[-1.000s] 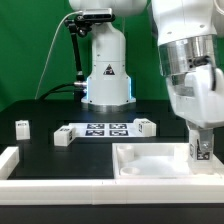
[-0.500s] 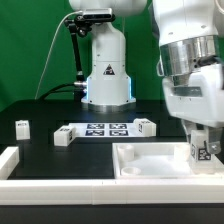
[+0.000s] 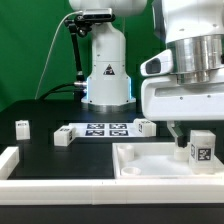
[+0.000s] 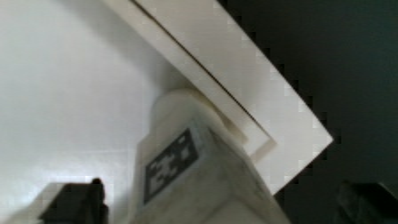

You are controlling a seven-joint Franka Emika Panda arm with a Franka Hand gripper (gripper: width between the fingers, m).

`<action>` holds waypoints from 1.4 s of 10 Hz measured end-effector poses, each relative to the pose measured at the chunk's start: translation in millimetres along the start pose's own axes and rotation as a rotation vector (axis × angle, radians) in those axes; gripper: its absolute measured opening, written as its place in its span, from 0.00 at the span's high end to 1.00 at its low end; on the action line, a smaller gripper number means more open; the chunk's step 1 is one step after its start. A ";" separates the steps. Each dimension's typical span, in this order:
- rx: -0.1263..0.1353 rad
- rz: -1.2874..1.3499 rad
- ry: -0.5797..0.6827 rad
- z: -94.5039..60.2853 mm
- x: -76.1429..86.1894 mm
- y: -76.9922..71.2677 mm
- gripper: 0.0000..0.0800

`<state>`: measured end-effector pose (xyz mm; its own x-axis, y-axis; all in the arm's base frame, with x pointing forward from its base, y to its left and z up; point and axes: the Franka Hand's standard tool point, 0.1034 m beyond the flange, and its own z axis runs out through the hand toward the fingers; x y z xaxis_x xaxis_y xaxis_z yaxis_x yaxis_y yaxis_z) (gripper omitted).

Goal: Assemble one leg

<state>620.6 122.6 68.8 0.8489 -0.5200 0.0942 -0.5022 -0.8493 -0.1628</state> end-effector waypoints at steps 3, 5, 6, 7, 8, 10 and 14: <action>-0.021 -0.383 0.012 -0.1 0.9 0.0 0.19; -0.037 -0.636 0.013 -0.4 3.9 3.3 0.19; -0.036 -0.647 0.012 -0.4 4.2 3.5 0.19; -0.036 -0.643 0.012 -0.4 4.2 3.5 0.32; -0.037 -0.643 0.012 -0.4 4.3 3.6 0.50; -0.036 -0.581 0.014 -0.4 4.3 3.7 0.64; -0.029 -0.268 0.023 -1.4 8.3 6.9 0.64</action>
Offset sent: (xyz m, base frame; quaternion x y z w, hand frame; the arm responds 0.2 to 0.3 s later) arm 0.0021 -0.0017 0.0012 0.0003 -0.0103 -0.3114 0.9502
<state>624.0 112.3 69.8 0.9486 -0.2776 0.1523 -0.2645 -0.9591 -0.1008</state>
